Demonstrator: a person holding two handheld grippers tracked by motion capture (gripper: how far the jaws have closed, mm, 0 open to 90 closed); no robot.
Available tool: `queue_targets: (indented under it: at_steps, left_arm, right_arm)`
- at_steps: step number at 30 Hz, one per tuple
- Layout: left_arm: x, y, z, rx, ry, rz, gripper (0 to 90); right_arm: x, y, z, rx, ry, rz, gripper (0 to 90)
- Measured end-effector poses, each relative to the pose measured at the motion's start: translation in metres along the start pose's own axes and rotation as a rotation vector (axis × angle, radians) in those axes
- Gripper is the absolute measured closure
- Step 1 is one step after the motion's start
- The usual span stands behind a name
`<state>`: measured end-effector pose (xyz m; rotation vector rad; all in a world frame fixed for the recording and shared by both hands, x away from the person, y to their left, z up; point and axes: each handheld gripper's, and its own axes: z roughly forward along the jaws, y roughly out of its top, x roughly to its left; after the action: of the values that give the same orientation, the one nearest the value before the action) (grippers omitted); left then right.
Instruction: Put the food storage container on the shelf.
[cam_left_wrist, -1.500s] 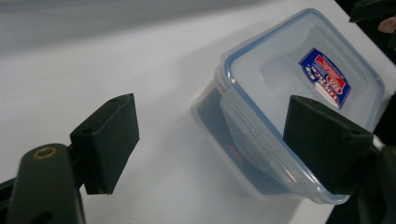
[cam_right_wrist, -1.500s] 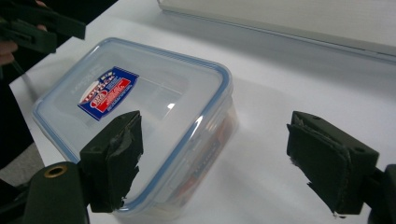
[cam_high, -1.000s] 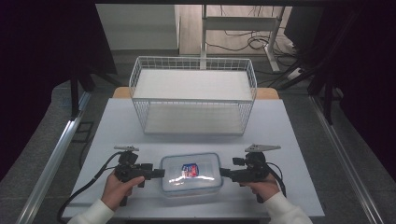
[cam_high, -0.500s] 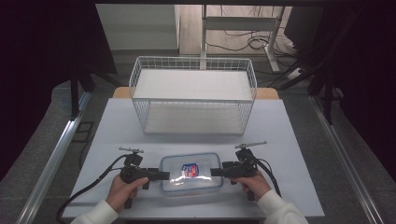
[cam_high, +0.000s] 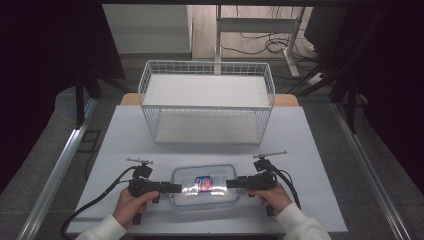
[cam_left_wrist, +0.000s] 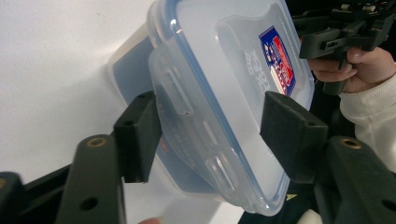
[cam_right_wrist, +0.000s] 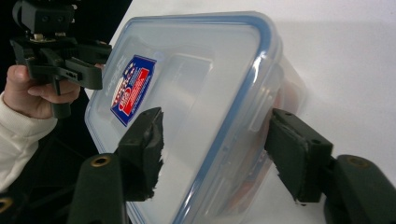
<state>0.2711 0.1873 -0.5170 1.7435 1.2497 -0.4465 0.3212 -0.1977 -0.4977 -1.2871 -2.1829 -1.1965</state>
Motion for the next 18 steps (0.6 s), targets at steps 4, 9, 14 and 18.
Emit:
queue_targets:
  at_steps: [4, 9, 14, 18]
  left_arm:
    - [-0.004, -0.002, -0.003, -0.01, -0.001, 0.001, 44.9]
    - [-0.007, -0.003, -0.006, -0.023, -0.006, 0.007, 48.1]
    - [-0.009, -0.003, -0.007, -0.024, -0.002, 0.015, 49.2]
    - [-0.013, -0.003, -0.009, -0.037, 0.009, 0.033, 50.5]
  right_arm:
    - [0.005, -0.003, -0.005, -0.018, -0.012, 0.002, 43.5]
    - [0.01, -0.007, -0.01, -0.034, -0.018, 0.022, 47.2]
    - [0.014, -0.009, -0.012, -0.049, -0.033, 0.041, 48.3]
    - [0.018, -0.009, -0.013, -0.07, -0.051, 0.029, 49.0]
